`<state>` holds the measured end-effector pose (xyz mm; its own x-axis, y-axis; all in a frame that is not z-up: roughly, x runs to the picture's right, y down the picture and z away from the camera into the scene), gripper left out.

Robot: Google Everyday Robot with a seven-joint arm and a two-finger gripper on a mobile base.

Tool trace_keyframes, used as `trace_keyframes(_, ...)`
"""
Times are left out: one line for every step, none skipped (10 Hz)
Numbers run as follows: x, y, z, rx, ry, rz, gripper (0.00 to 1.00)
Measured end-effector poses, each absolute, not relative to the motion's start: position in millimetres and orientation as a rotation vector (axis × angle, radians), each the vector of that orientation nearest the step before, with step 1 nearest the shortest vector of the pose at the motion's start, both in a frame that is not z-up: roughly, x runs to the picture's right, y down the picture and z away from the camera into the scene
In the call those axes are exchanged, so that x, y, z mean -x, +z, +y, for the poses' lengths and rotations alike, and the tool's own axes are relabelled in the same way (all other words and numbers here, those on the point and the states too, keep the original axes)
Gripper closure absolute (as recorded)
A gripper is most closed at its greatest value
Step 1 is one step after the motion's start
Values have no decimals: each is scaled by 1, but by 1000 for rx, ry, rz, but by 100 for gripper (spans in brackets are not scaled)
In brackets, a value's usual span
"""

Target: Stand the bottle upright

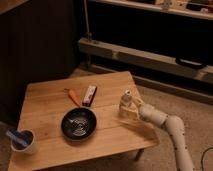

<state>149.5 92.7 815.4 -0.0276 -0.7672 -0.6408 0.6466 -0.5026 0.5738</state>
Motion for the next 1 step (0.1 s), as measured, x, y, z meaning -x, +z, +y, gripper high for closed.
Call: trace_keyframes(-151, 814, 92, -1187, -1724, -147, 20)
